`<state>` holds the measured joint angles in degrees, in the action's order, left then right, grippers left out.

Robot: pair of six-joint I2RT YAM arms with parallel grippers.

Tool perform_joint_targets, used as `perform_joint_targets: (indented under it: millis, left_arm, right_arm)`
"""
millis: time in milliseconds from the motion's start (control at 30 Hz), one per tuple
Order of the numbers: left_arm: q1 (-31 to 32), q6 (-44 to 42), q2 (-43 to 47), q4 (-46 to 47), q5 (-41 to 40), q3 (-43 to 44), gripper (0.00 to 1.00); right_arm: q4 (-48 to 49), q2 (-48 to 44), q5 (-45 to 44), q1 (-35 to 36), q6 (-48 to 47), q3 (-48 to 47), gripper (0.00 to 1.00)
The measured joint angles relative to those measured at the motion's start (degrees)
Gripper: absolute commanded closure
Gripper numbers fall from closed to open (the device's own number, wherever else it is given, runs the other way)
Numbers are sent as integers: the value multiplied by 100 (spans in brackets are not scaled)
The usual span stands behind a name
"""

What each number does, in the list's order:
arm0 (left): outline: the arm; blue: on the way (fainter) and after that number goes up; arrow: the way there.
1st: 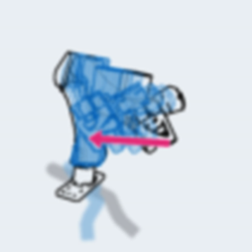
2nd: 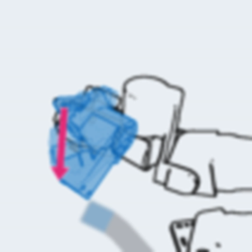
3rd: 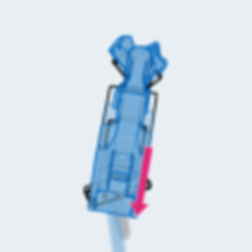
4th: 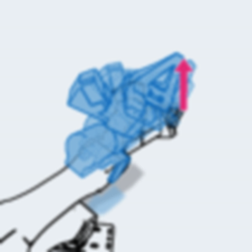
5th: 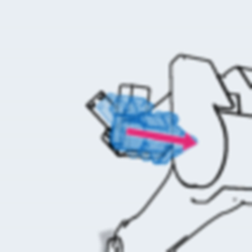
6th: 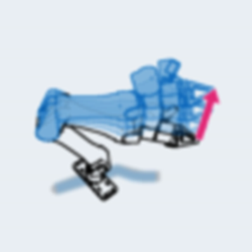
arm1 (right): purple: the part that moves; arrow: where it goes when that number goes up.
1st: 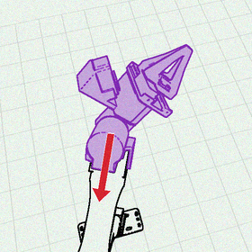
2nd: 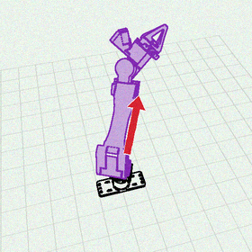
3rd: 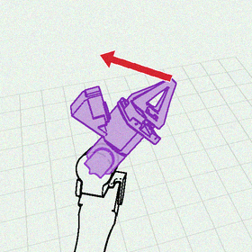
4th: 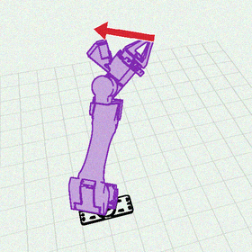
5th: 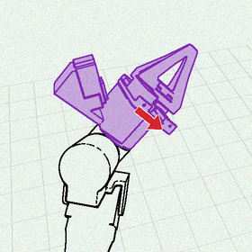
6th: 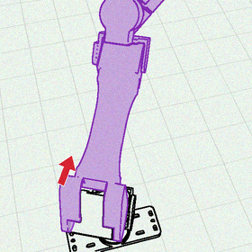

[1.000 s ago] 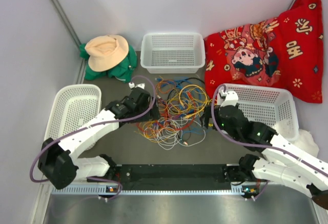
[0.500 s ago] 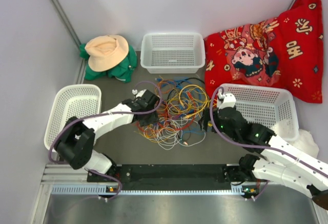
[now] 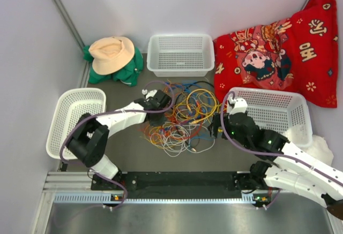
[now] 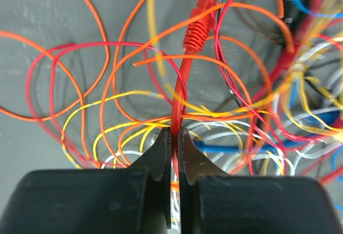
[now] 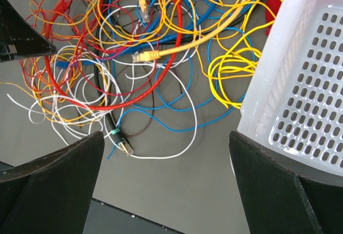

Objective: Untangle the cables

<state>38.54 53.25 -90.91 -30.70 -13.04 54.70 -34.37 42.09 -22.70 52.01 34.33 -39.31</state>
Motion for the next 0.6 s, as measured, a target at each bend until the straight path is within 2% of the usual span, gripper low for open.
perform_joint_targets:
  millis: [167,367,467,600]
  left_arm:
    - [0,-765,197,-514,76,876,100]
    - [2,-1845,1272,-654,542,2282,100]
    - [2,-2247,1954,-588,761,2601,100]
    - [0,-2616,2444,-579,1043,2885,100]
  right_arm:
    - [0,-181,22,0,-94,-7,1]
    - [-219,-166,-216,0,-278,-520,1]
    - [-144,-212,-389,0,-282,-896,1]
    - [195,-623,-256,0,-334,-992,2]
